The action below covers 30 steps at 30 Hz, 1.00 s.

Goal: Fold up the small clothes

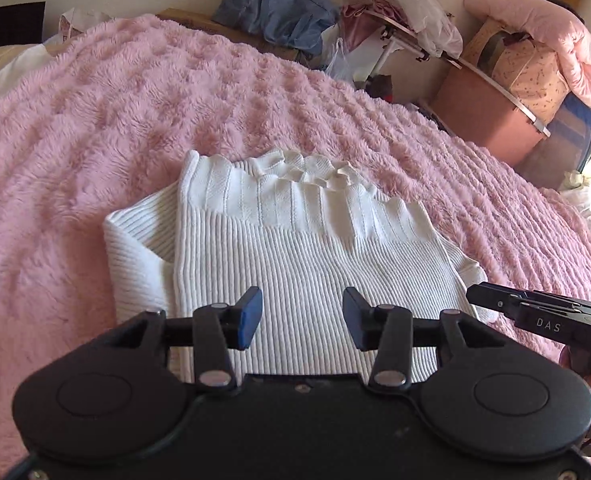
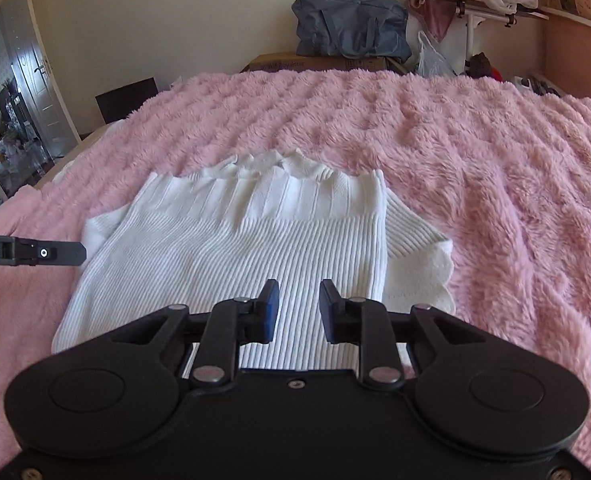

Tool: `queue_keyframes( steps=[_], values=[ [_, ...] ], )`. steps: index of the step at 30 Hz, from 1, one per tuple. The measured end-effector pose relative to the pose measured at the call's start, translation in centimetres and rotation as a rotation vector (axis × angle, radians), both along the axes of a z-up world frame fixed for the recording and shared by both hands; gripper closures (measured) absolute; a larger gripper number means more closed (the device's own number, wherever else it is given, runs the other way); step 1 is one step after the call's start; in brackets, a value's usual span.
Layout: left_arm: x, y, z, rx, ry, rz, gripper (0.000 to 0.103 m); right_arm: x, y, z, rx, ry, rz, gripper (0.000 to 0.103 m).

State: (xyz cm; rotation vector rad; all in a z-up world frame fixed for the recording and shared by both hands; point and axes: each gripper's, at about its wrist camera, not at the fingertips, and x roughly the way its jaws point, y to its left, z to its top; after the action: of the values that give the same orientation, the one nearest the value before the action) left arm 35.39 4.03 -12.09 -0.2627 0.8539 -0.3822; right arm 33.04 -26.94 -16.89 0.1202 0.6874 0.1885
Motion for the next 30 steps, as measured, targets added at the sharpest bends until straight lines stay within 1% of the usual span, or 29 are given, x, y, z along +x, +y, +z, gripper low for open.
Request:
queue_keyframes(
  steps=[3,4,6,10,13,16,18,20,21,22,24,25,27,28,30],
  values=[
    [2.0,-0.4,-1.4,0.015,0.025,0.049,0.057,2.4,-0.9,-1.0,0.048,0.011,-0.028,0.08],
    [2.6,-0.2,-2.0,0.009,0.03,0.063,0.057,3.0,-1.1,-1.2,0.047,0.003,-0.03,0.08],
    [3.4,0.2,-2.9,0.004,0.047,0.081,0.057,4.0,-1.3,-1.7,0.041,-0.006,-0.021,0.08],
    [4.0,0.9,-4.8,0.007,0.057,0.08,0.057,5.7,-1.8,-3.5,-0.015,0.04,-0.046,0.08],
    [3.7,1.5,-5.7,-0.01,0.042,0.078,0.056,5.6,-2.4,-4.5,-0.031,0.034,-0.047,0.087],
    [3.3,2.1,-5.7,-0.055,0.033,0.095,0.057,5.1,-2.4,-4.8,-0.056,0.015,-0.052,0.088],
    [3.3,2.1,-4.8,-0.08,0.006,0.095,0.057,5.0,-2.1,-4.4,-0.065,0.005,-0.051,0.087],
    [3.7,2.0,-3.6,-0.098,-0.041,0.088,0.057,5.0,-2.1,-3.5,-0.041,-0.036,-0.058,0.087],
    [4.2,1.9,-3.2,-0.095,-0.053,0.093,0.057,5.3,-2.2,-2.9,-0.03,-0.065,-0.054,0.087],
    [5.0,1.6,-3.0,-0.088,-0.053,0.093,0.057,5.7,-2.1,-2.5,-0.027,-0.081,-0.048,0.086],
    [6.6,1.3,-2.9,-0.084,-0.045,0.112,0.057,7.5,-2.0,-2.1,-0.012,-0.082,-0.04,0.085],
    [7.5,1.2,-3.0,-0.099,-0.032,0.111,0.057,8.3,-2.0,-2.0,0.009,-0.077,-0.031,0.083],
    [8.7,0.9,-3.4,-0.125,-0.013,0.118,0.057,10.0,-1.9,-2.1,0.067,-0.058,-0.006,0.083],
    [9.2,0.6,-3.5,-0.116,-0.006,0.121,0.057,10.4,-1.7,-2.2,0.086,-0.061,0.013,0.083],
    [10.1,0.2,-4.0,-0.072,0.013,0.141,0.057,11.4,-1.2,-2.4,0.086,-0.049,0.044,0.083]
  ],
)
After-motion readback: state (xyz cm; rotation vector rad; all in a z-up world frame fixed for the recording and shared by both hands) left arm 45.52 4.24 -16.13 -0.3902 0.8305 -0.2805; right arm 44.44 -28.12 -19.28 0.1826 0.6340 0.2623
